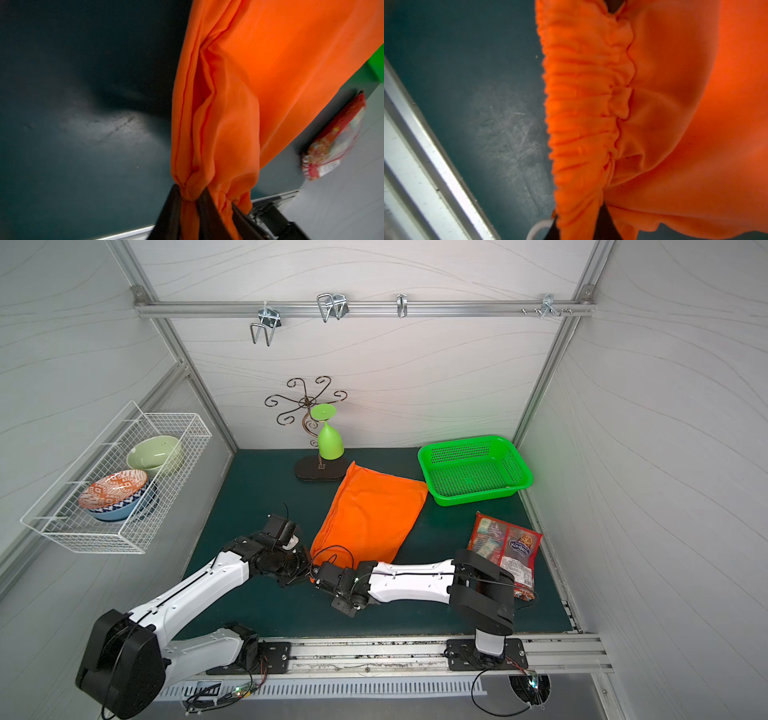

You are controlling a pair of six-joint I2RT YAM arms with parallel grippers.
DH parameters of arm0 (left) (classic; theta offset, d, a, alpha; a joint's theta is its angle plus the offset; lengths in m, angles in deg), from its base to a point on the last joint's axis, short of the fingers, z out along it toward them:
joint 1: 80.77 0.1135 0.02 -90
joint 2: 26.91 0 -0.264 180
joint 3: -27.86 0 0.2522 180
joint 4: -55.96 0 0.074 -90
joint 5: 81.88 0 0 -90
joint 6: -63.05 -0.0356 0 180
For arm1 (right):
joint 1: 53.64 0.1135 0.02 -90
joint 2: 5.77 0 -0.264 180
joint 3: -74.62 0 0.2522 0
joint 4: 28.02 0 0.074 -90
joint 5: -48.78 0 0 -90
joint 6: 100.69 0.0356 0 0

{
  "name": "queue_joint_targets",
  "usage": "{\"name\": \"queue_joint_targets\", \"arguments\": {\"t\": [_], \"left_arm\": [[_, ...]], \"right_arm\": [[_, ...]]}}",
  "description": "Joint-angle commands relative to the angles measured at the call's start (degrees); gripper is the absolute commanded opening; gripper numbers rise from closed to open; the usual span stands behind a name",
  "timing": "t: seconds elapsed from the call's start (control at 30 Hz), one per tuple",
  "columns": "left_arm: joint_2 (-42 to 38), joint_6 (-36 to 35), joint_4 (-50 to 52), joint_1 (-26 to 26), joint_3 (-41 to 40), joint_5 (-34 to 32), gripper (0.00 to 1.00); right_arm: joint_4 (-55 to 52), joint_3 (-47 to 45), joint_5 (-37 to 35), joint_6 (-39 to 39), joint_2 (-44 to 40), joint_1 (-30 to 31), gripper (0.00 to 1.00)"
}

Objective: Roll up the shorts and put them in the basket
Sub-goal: Roll the shorts at the center of the board.

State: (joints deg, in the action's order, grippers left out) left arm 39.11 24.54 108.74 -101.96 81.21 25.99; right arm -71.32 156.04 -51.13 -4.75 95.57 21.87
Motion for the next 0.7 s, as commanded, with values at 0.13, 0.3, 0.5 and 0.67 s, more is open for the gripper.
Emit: {"name": "queue_joint_targets", "arguments": {"t": [0.13, 0.3, 0.5, 0.67], "left_arm": [[2.2, -2.7, -2.4, 1.9, 1.8, -6.1, 0.53], [6.6, -3.6, -4.7, 1.9, 1.2, -4.8, 0.56], [5.6, -2.5, -9.8, 1.9, -2.1, -2.8, 0.44], [7.9, -3.1, -6.6, 2.2, -0.6, -5.9, 0.10]], "right_arm": [[-7.1, 3.1, 21.7, -1.4, 0.9, -5.2, 0.12], [-6.4, 3.5, 27.3, -0.7, 1.5, -8.3, 0.11], [-5.3, 3.7, 34.9, 1.3, 3.4, -12.8, 0.11], [-3.3, 3.2, 41.4, 3.5, 6.3, -16.8, 0.11]]}}
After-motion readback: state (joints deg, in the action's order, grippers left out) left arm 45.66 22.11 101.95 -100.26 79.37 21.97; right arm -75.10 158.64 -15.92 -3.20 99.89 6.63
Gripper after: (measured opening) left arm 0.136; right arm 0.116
